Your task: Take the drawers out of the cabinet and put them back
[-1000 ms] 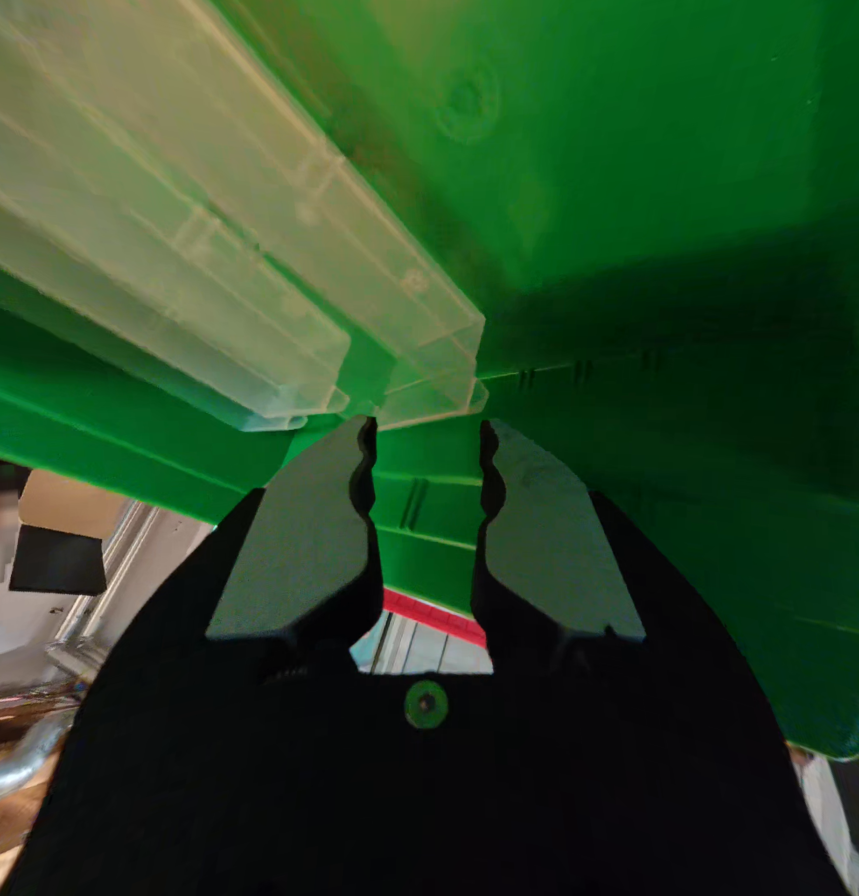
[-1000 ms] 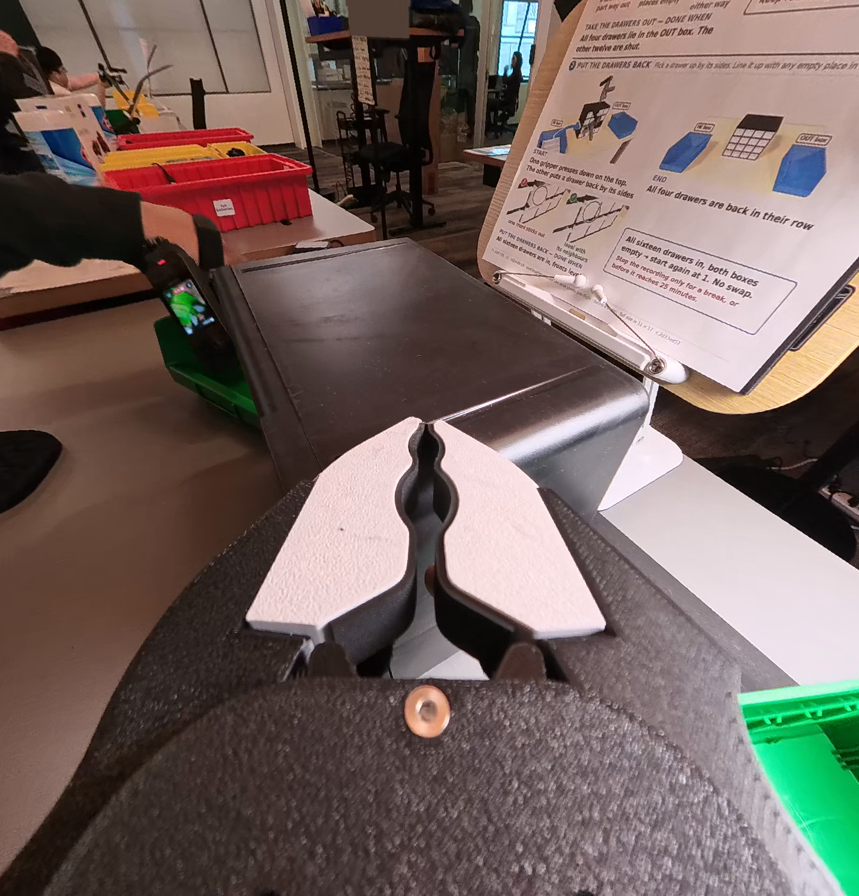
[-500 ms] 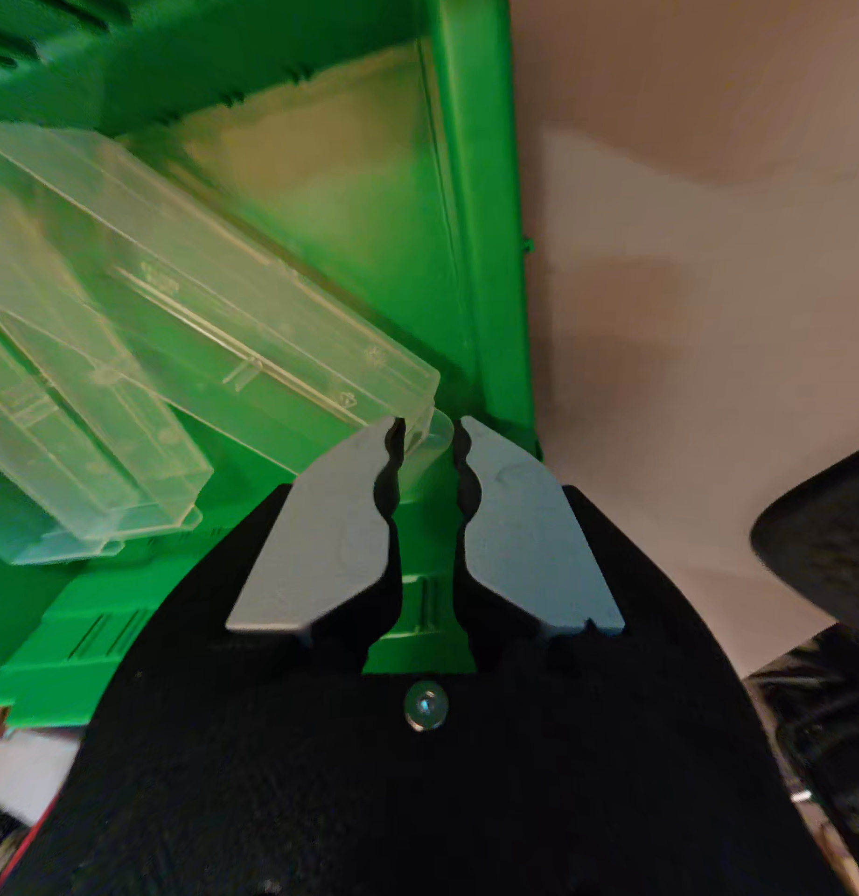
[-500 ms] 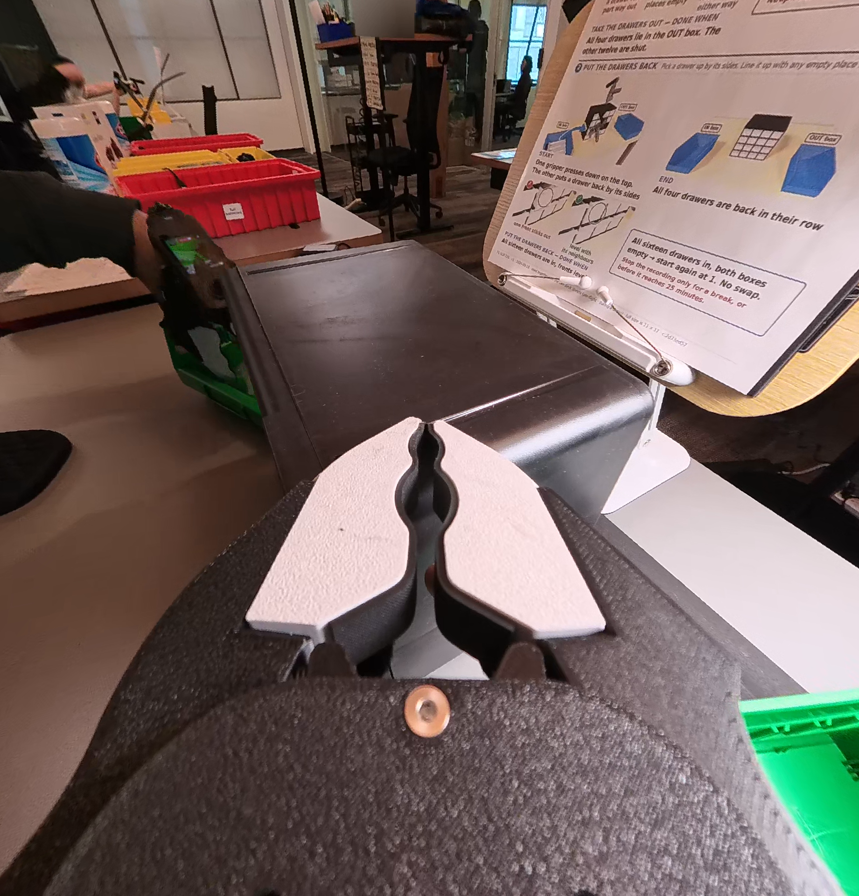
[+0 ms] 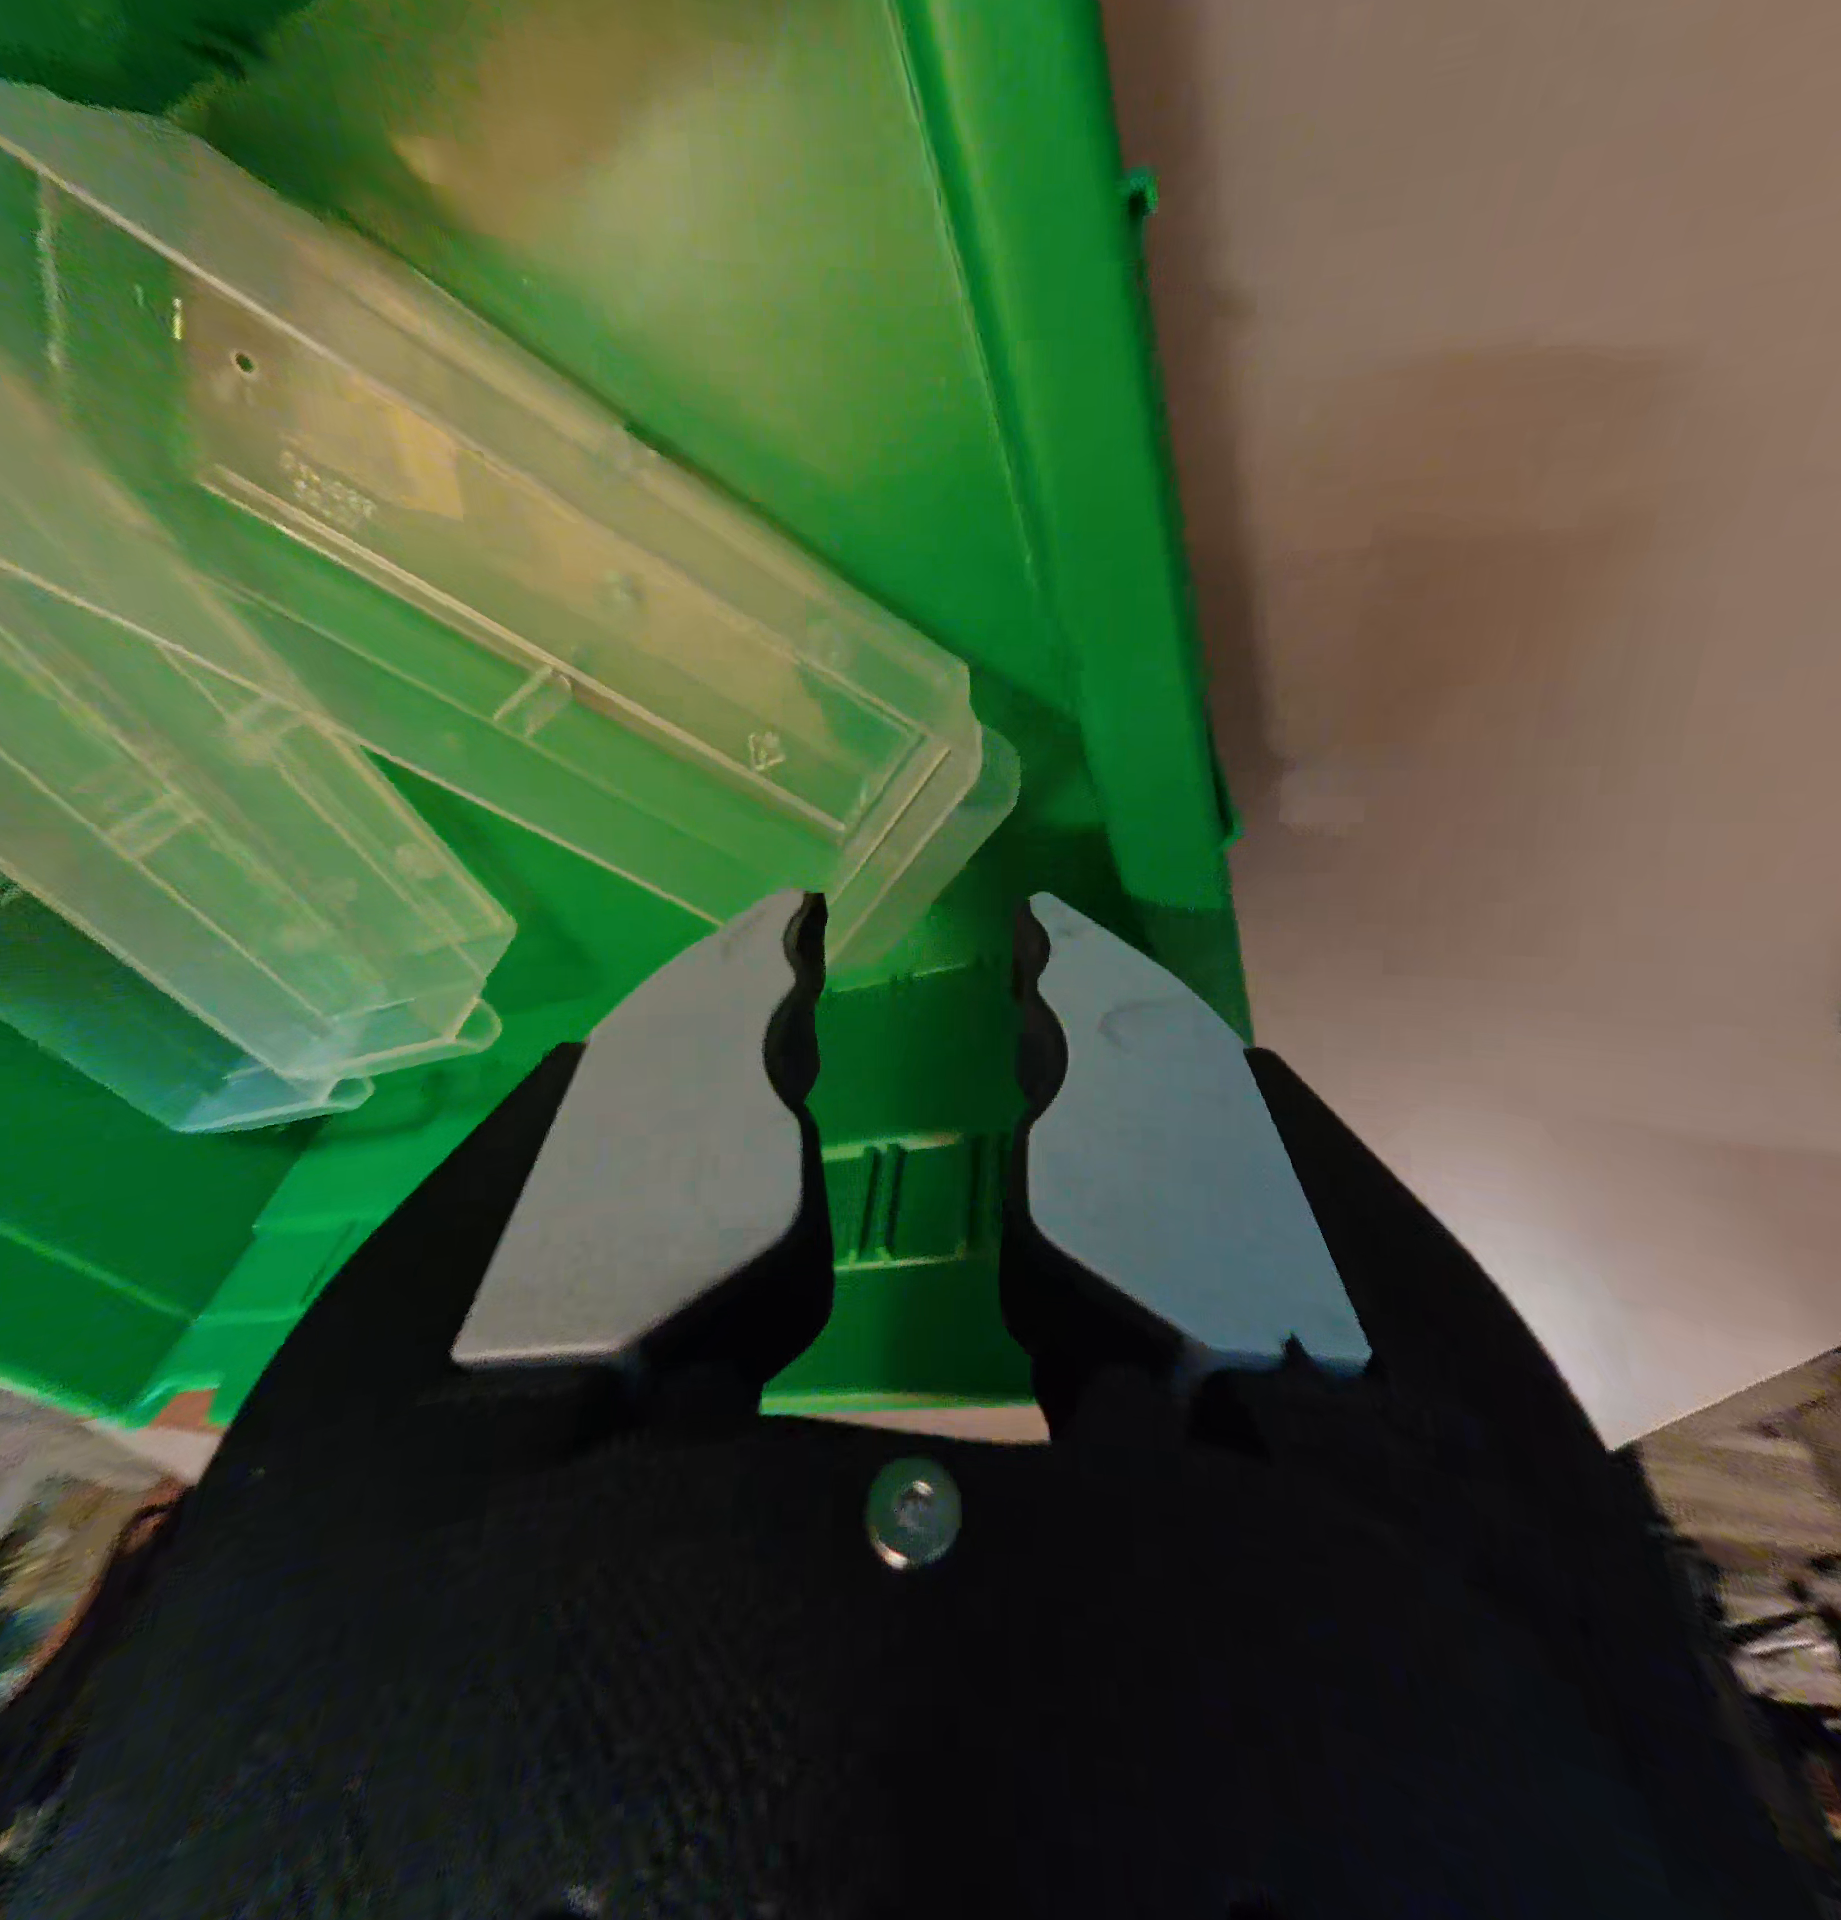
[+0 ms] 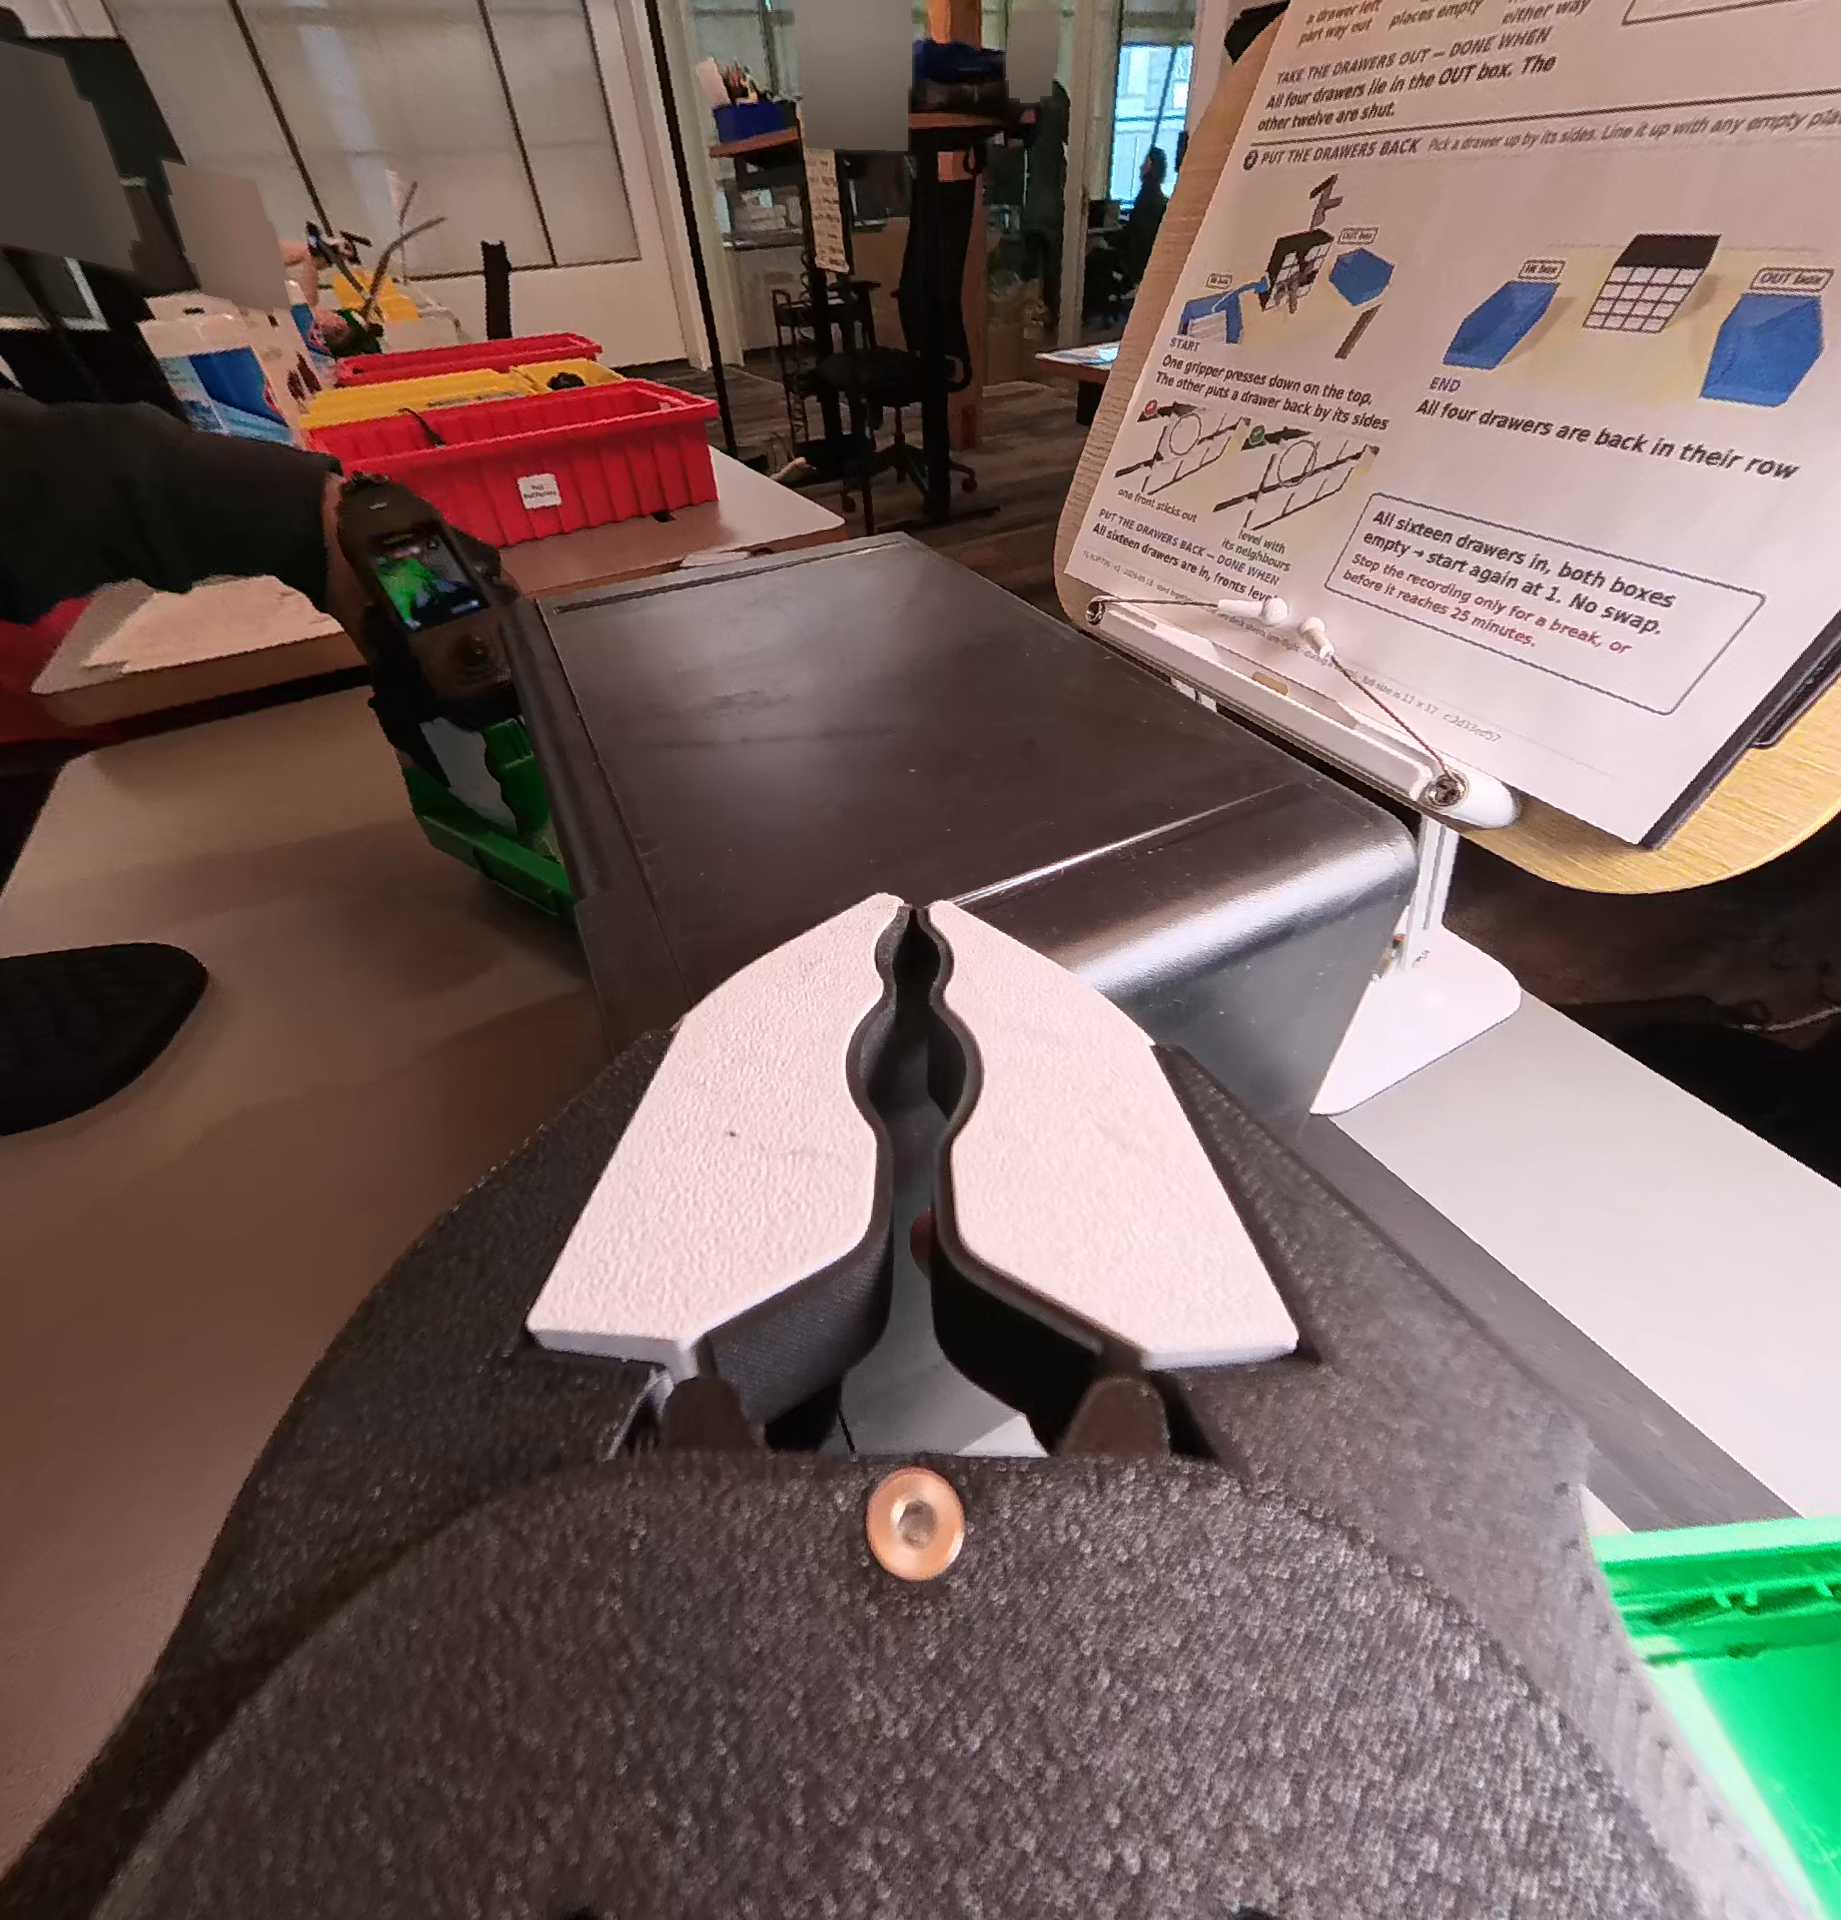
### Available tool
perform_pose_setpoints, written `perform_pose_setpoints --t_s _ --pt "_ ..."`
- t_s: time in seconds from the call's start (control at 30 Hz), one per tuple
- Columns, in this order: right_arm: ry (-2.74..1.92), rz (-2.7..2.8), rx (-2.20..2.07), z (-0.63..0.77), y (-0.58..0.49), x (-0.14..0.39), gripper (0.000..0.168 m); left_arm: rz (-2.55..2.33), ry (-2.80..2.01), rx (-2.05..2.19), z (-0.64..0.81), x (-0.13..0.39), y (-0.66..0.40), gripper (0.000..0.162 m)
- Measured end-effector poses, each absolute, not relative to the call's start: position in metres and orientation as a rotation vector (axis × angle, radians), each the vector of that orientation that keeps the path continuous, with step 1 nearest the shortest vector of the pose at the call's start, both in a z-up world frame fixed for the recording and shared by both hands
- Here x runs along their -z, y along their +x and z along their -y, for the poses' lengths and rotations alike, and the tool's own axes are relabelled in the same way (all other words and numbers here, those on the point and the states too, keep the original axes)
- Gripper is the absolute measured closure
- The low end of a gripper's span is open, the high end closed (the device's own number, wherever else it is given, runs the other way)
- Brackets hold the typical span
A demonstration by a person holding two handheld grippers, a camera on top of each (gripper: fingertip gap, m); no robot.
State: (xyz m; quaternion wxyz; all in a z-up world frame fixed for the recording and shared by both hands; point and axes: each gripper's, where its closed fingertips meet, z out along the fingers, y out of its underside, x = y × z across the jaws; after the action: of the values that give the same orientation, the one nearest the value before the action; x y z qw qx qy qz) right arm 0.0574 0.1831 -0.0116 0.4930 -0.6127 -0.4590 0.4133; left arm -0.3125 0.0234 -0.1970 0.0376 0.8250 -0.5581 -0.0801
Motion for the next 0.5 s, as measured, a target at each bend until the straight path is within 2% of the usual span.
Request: perform_pose_setpoints --t_s 0.17,0.33,0.5 --pt "-1.480 1.108 -1.032 -0.183 0.057 0.012 0.168 1.867 2.390 0.417 -0.025 0.205 -0.320 0.127" --pt "-1.479 1.108 -1.033 -0.183 0.057 0.012 0.168 1.892 2.436 0.488 -0.032 0.212 -0.320 0.141" --pt "-1.480 1.109 -1.027 -0.183 0.057 0.012 0.168 1.844 2.581 0.401 -0.028 0.189 -0.306 0.143"
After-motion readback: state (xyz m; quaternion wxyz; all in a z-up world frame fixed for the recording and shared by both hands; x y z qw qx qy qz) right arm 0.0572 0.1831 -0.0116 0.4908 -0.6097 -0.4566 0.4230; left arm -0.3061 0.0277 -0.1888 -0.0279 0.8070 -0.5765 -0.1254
